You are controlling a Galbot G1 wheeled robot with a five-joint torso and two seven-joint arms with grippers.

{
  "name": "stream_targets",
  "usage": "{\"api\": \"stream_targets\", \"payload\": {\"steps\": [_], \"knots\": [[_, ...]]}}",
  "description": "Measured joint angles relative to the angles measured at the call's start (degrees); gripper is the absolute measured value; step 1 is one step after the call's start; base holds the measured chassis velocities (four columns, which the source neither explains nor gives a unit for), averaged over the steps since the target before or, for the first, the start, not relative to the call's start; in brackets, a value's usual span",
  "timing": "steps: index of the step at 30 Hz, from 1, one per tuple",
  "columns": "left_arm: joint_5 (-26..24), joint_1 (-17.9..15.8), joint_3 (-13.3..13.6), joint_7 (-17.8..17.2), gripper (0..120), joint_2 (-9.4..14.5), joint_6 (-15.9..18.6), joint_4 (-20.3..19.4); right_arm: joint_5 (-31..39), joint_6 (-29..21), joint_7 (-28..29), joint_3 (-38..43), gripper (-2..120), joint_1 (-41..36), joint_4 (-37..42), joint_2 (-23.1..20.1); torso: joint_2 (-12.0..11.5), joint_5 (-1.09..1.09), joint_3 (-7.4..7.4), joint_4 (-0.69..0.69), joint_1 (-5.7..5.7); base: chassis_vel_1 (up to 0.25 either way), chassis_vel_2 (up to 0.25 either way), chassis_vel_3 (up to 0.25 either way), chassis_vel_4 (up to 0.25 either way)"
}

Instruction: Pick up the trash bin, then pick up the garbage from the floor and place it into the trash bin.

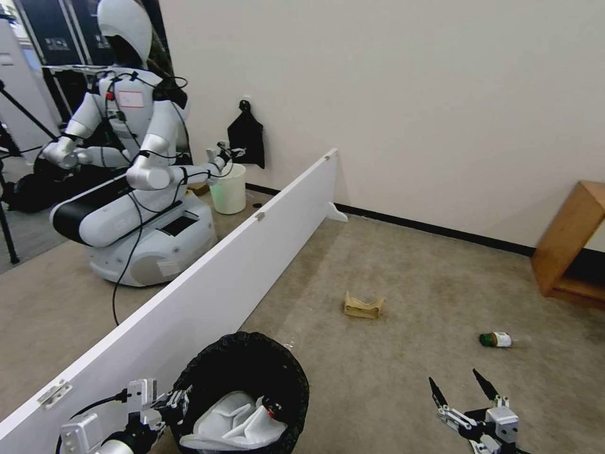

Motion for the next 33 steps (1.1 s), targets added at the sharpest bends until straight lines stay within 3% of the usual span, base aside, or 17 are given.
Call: {"api": "stream_targets", "payload": {"steps": [27,33], "knots": [[1.3,0.6,0.5,0.4,5,-0.8,-0.7,-0.4,0.0,0.5,0.0,0.1,100,-0.2,0.0,0.2,0.0,0.0,0.0,-0.04,0.0,-0.107,-0.11,-0.104,-0.106],[1.3,0.8,0.5,0.4,5,-0.9,-0.8,-0.5,-0.7,0.6,1.0,0.2,100,-0.4,0.0,0.1,0.0,0.01,0.0,0.03,0.0,-0.009,-0.015,-0.011,-0.005]]}}
